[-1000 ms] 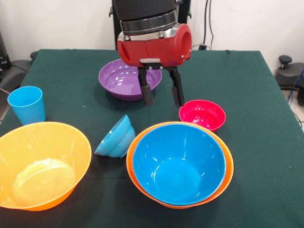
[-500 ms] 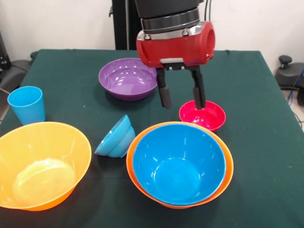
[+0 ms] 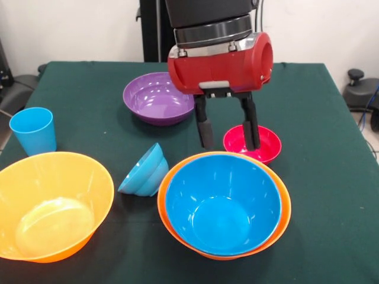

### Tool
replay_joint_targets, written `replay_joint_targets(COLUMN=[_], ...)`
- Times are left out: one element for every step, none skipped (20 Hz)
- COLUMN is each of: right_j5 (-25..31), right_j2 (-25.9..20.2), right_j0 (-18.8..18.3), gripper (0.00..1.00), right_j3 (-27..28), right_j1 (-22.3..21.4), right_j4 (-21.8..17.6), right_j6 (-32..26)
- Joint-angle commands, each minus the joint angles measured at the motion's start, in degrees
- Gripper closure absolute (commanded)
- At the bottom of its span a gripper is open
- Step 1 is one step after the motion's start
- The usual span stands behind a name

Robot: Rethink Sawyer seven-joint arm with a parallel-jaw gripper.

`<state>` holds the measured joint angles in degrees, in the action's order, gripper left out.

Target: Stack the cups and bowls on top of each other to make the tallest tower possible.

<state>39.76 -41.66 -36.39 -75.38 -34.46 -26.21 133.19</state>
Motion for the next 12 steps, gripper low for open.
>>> replay_joint_targets(right_j5=[7.3, 7.3, 8.5, 9.7, 9.4, 10.4, 10.5, 9.7, 9.2, 8.7, 9.0, 9.9], right_j2=[6.3, 7.7, 9.0, 10.3, 11.7, 13.0, 13.7, 14.2, 14.6, 14.9, 15.3, 15.8], right_j0=[3.2, 3.6, 4.2, 4.8, 5.2, 5.8, 6.2, 6.4, 6.6, 6.6, 6.9, 7.1], gripper=[0.00, 0.00, 0.00, 0.00, 0.00, 0.00, 0.00, 0.00, 0.00, 0.00, 0.00, 0.00], right_j3=[6.0, 5.3, 5.3, 5.2, 3.3, 2.8, 2.1, 1.6, 1.2, 0.8, 0.8, 0.8], right_j1=[3.5, 2.9, 2.6, 2.4, 1.6, 1.4, 1.5, 1.7, 1.8, 2.0, 1.9, 2.0], right_j4=[-3.5, -3.2, -2.6, -1.9, -1.6, -1.2, -0.9, -1.0, -0.8, -0.5, -0.4, -0.1], right_j6=[-5.4, -2.7, -0.4, 2.0, 3.9, 5.3, 6.0, 6.0, 5.9, 5.7, 5.5, 5.3])
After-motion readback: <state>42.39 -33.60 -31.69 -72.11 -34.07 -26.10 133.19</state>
